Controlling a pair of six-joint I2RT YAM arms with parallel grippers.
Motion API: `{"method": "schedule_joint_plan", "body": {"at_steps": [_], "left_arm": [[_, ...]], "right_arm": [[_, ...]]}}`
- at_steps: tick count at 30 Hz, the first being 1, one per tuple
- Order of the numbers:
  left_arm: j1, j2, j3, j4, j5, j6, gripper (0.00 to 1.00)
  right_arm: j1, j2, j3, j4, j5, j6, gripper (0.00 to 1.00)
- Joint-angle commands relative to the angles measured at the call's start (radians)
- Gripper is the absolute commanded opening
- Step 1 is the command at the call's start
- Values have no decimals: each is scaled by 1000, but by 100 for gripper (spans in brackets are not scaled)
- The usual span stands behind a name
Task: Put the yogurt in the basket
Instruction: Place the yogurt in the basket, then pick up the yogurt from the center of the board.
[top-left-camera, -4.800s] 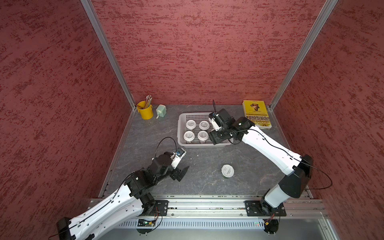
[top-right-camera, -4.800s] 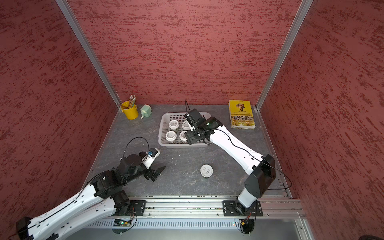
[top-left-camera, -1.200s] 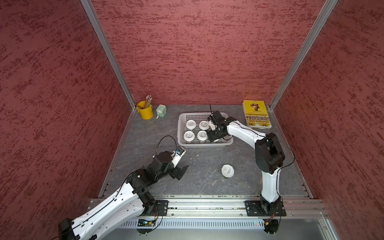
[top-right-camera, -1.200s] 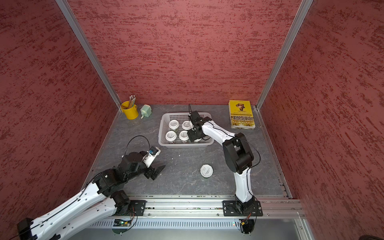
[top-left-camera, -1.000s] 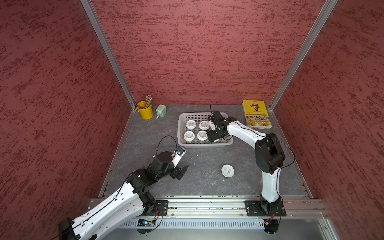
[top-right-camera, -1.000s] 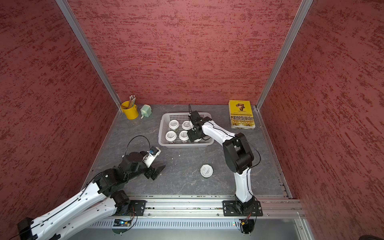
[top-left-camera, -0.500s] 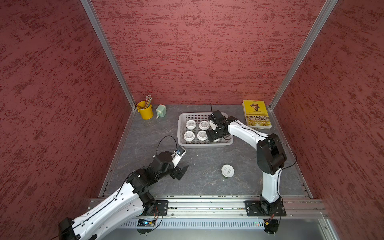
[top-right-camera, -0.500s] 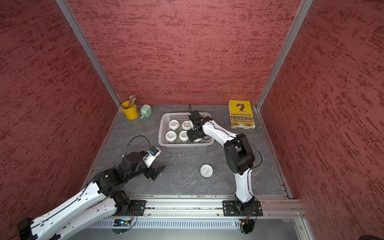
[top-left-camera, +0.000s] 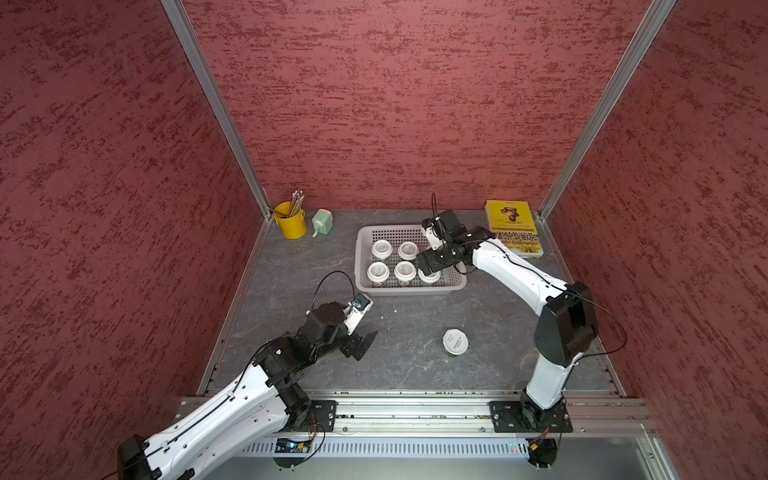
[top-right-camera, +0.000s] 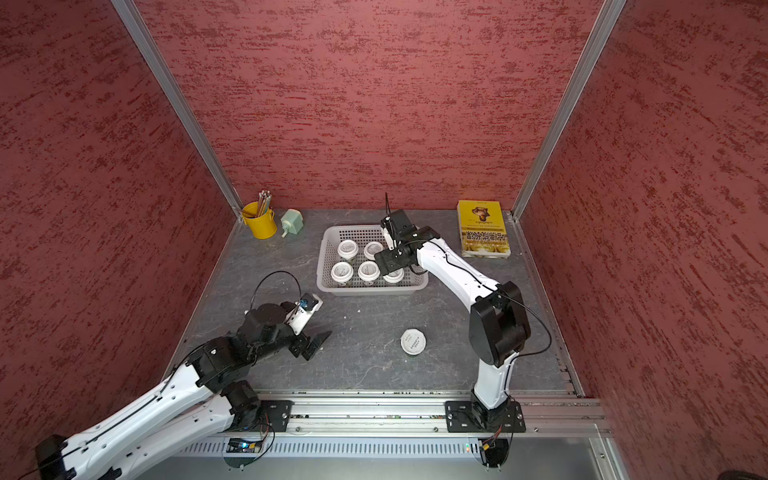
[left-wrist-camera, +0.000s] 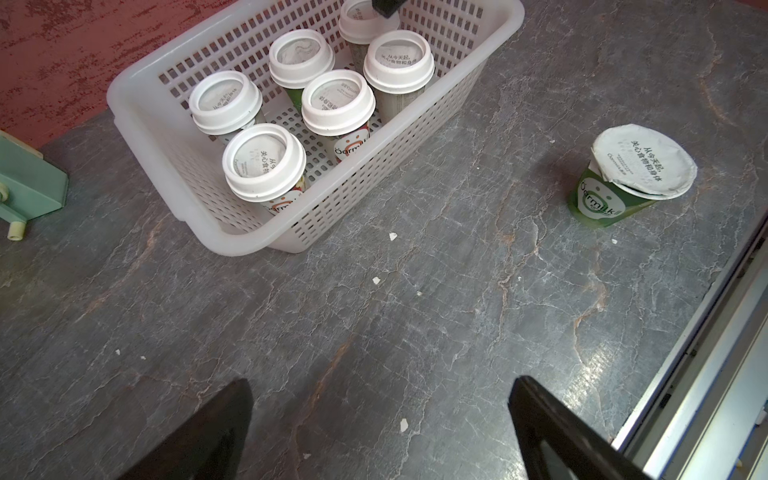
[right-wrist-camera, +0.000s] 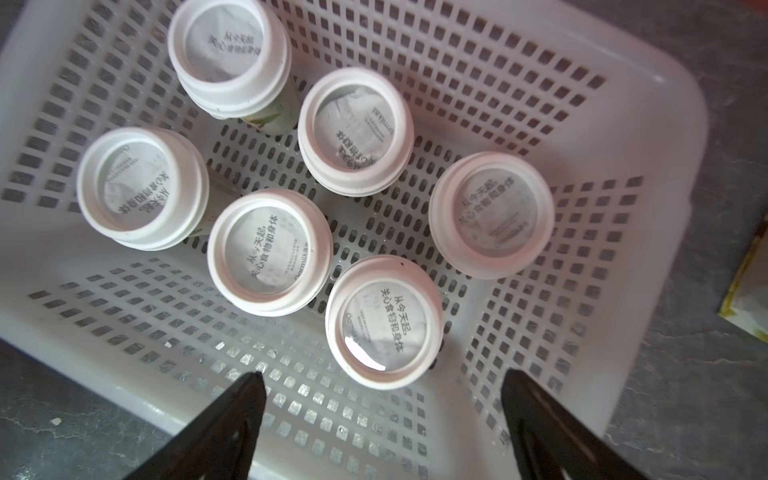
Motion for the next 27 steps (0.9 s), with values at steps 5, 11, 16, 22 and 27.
{"method": "schedule_joint_plan", "body": {"at_steps": [5, 11, 16, 22, 27], "left_arm": [[3, 14, 10, 69, 64, 6, 100], [-15, 36, 20, 97, 141, 65, 100], [-59, 27, 18, 104, 216, 149, 100], [-103, 49, 16, 110, 237, 173, 100], [-123, 56, 1, 120, 214, 165, 100]], "right_arm": [[23, -190, -77, -121, 94, 50, 94], [101, -317, -199, -210, 148, 115, 94], [185, -416, -319, -241, 148, 215, 95], [290, -492, -459, -251, 123, 360, 95], [340, -520, -547, -217, 97, 440, 95]]}}
